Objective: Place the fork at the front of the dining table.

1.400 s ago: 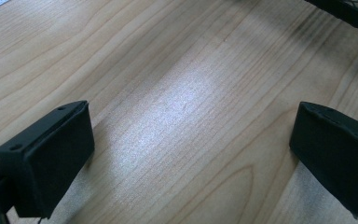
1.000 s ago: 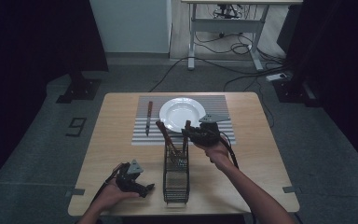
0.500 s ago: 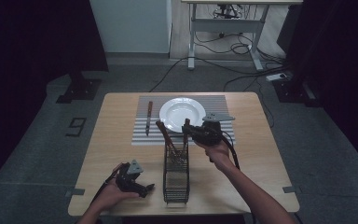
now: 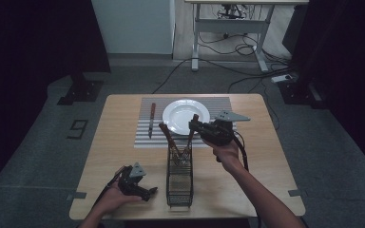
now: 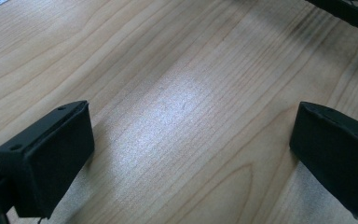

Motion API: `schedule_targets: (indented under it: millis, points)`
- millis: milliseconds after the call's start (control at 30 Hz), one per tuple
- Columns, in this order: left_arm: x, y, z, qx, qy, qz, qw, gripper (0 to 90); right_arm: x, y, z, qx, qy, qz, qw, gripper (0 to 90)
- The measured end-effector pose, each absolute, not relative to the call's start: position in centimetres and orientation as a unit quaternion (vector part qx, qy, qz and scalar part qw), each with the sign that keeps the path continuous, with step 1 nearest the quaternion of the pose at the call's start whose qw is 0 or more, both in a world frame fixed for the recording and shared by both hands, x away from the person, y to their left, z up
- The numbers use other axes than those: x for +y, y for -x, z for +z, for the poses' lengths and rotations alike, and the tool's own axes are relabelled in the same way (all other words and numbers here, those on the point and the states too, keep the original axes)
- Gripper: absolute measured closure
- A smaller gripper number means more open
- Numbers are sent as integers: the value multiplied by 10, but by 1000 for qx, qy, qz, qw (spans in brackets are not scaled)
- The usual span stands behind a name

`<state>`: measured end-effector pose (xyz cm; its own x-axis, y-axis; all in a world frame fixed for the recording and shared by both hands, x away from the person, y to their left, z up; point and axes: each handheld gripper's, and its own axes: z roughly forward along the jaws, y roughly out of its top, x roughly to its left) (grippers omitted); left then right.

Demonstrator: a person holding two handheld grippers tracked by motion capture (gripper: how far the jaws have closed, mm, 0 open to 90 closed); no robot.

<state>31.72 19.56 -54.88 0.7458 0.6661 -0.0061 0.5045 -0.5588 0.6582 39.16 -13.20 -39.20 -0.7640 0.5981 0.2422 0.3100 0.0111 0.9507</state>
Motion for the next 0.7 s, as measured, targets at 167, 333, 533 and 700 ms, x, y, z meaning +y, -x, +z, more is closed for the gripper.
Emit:
schedule_targets:
  millis: [167,333,533,700]
  points:
    - [196,-317,-549,335,-874,123,330,0,-140,-386,-379,687,-317,642,121,805]
    - [196,-317,-549,335,-874,123,330,0,-147,-383,-371,674,-319,654,130,806]
    - [196,-317,-549,335,-874,123,330,0,-158,-383,-364,661,-325,662,141,806]
    - [196,-317,-549,335,-874,123,330,0,-168,-384,-362,652,-334,665,146,806]
